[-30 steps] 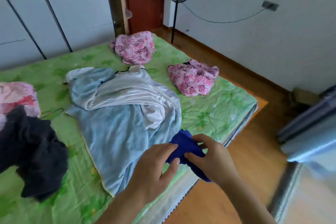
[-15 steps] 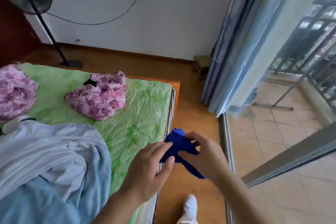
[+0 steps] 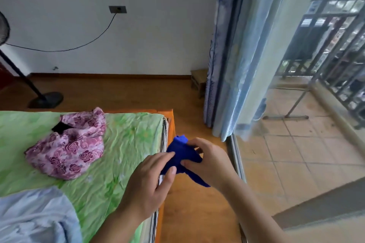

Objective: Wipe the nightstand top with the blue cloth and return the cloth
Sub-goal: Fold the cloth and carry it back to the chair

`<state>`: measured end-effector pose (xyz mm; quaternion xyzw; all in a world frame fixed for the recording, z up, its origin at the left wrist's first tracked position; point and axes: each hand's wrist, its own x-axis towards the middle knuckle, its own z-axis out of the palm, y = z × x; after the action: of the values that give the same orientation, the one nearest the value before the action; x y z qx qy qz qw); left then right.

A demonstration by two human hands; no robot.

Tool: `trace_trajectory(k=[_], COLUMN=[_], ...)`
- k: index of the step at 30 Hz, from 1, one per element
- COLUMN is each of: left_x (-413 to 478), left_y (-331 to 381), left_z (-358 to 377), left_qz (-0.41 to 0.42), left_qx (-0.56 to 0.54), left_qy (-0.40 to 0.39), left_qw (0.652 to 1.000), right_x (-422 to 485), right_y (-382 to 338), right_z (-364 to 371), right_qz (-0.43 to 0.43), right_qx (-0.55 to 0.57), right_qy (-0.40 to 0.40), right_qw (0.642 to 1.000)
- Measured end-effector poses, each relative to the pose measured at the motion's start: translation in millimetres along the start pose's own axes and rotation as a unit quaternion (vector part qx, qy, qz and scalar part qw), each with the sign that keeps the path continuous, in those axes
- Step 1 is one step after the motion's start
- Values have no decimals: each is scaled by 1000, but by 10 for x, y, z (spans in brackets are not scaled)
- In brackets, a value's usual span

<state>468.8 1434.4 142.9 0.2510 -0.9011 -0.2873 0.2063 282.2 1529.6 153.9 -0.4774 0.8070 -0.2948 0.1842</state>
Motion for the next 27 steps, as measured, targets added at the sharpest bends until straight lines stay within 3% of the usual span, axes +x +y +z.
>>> trace_trajectory(k=[10, 27], left_x=[1329, 4326], left_y=[-531, -1408], left_z=[318, 503], left_qz=[0, 65], left_qx=[-21, -55], left_qy=[-25, -70], left_qw=[999, 994], right_x=[1334, 3980], right_y=[430, 1047], right_z=[-160, -721], right_qz=[31, 110], right_qx=[-12, -4], right_qy=[-17, 31], right_qw=[999, 993])
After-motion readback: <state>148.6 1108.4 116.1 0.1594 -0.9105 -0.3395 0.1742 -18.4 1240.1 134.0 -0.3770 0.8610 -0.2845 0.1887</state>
